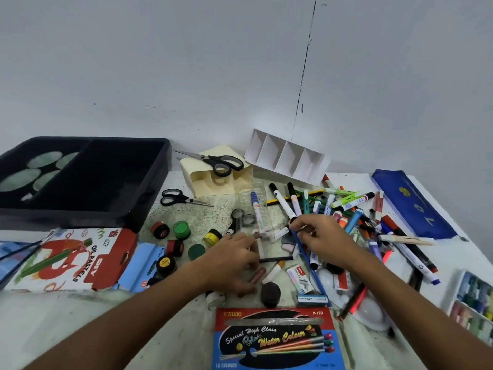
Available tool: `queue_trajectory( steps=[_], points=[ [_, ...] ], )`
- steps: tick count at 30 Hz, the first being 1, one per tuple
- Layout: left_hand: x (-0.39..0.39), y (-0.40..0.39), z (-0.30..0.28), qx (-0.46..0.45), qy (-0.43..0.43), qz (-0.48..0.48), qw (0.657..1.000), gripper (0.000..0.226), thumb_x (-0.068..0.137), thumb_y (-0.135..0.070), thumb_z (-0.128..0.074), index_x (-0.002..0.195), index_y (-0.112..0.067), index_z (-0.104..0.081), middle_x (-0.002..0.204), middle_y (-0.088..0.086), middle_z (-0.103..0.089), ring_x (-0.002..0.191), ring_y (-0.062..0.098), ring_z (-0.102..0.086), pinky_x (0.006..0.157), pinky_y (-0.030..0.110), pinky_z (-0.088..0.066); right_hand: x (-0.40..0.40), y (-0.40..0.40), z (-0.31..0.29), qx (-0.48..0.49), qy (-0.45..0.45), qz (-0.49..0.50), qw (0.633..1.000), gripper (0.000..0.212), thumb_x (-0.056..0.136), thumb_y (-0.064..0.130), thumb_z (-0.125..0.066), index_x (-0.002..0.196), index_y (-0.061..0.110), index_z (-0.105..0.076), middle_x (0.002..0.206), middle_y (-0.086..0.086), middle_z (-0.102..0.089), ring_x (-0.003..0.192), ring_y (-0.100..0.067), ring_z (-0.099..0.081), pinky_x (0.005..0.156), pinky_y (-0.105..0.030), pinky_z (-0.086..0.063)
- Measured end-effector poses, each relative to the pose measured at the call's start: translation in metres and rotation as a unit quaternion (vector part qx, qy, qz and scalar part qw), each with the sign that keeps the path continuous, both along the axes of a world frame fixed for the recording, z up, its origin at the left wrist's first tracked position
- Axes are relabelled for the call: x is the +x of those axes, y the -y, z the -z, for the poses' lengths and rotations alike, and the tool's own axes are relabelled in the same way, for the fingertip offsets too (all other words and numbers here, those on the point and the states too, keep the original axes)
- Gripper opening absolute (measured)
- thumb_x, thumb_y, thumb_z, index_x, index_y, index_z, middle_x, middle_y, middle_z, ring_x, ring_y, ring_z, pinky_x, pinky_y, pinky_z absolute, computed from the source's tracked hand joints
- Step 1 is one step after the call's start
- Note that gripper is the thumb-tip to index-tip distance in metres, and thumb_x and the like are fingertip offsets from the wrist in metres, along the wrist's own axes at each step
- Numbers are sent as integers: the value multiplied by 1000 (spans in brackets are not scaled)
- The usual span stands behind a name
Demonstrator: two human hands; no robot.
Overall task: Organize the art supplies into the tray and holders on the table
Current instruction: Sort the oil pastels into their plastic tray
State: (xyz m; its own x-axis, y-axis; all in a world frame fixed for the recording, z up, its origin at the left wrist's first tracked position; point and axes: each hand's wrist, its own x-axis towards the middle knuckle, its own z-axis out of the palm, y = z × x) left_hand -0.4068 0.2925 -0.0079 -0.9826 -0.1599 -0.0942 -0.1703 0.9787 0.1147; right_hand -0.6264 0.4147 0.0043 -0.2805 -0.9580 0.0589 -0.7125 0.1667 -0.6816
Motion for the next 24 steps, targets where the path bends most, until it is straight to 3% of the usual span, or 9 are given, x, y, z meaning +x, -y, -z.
queue_trajectory(
  steps=[6, 10, 16, 18, 20, 24],
  points=[
    [-2, -12, 9, -19, -33, -56, 998, 29, 90, -48, -55, 83, -22, -67, 110, -3, -48, 104, 14, -39, 90, 37, -36, 5, 4, 5, -1, 6, -7, 1000, 26, 91, 1, -58, 97, 23, -69, 93, 17, -65, 88, 8, -59, 69, -6, -45],
    [-1, -13, 7, 70, -83, -87, 990, 23, 84, -40, -65, 83, -18, -72, 104, -2, -53, 100, 12, -42, 87, 35, -38, 8, 4, 5, -8, 9, -5, 1000, 27, 90, 1, -59, 97, 25, -68, 95, 15, -66, 89, 10, -59, 69, -5, -45],
    [4, 0, -20, 252, -176, -160, 938, 12, 84, -30, -73, 86, -18, -74, 86, -9, -68, 81, 1, -56, 71, 13, -40, 13, 3, 2, -13, 22, -7, 1000, 27, 91, -2, -57, 94, 22, -68, 94, 9, -68, 87, 10, -61, 68, -6, -47],
    [9, 8, -30, 292, -189, -187, 919, 4, 85, -21, -73, 88, -23, -73, 81, -15, -67, 69, -3, -55, 63, 14, -43, 17, 3, 0, -18, 27, -9, 999, 25, 91, -2, -57, 95, 20, -68, 93, 6, -68, 84, 4, -65, 67, -10, -51],
    [18, 17, -38, 308, -197, -213, 906, 11, 86, -16, -72, 92, -25, -71, 79, -12, -68, 65, -1, -56, 60, 20, -49, 23, 6, -1, -18, 12, -13, 1000, 23, 91, 0, -57, 97, 19, -69, 90, 6, -68, 81, -5, -66, 69, -23, -55],
    [60, 34, -48, 363, -225, -268, 864, 9, 88, -9, -69, 92, -17, -70, 78, 1, -71, 68, 8, -66, 63, 18, -54, 52, 24, -5, -22, 0, -65, 998, 22, 91, 3, -58, 99, 20, -69, 92, 14, -66, 83, 0, -60, 71, -20, -49]
  ],
)
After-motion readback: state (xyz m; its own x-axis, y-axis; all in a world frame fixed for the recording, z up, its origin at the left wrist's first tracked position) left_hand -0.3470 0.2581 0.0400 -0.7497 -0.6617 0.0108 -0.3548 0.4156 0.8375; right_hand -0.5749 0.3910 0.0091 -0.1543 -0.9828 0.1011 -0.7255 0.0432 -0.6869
